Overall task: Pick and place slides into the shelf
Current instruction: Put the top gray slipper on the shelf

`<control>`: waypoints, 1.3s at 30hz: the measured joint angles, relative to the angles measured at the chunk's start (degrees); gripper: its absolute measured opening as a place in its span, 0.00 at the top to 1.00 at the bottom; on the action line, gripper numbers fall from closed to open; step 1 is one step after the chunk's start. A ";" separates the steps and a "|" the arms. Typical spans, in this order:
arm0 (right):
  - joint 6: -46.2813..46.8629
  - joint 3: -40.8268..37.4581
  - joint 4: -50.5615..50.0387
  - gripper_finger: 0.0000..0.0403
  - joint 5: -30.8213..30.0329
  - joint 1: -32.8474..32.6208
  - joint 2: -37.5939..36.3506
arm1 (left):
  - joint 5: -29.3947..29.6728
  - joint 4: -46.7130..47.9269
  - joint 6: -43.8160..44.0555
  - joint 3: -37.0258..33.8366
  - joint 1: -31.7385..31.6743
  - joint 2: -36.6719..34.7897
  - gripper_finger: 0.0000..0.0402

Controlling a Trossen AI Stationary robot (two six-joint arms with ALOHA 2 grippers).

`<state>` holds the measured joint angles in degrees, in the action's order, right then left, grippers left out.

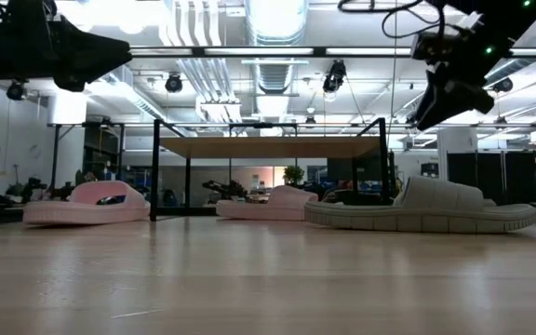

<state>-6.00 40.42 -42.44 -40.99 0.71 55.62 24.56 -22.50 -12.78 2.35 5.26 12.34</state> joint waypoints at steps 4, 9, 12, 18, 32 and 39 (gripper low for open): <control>0.00 0.00 -0.15 0.54 -0.16 2.80 1.26 | 0.00 -0.01 0.00 0.00 0.02 -0.02 0.53; -0.01 0.00 -0.15 0.54 -0.13 7.11 2.45 | 0.00 0.12 -0.09 0.00 0.01 0.00 0.53; -0.46 0.00 -0.21 0.54 0.50 9.55 2.83 | 0.00 0.44 -0.13 0.00 0.02 -0.07 0.53; -3.55 -0.02 -1.60 0.54 0.94 13.36 3.61 | 0.00 0.55 -0.17 0.00 0.02 -0.04 0.53; -11.37 -0.07 -2.27 0.54 7.52 18.49 6.54 | 0.23 0.54 -4.10 0.00 0.01 -0.02 0.53; -14.69 -0.07 -2.25 0.54 8.50 21.88 9.87 | 0.46 0.45 -4.39 -0.02 0.02 -0.07 0.53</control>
<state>-20.69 40.36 -44.69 -32.49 22.58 65.50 25.02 -22.04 -17.17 2.33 5.28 12.27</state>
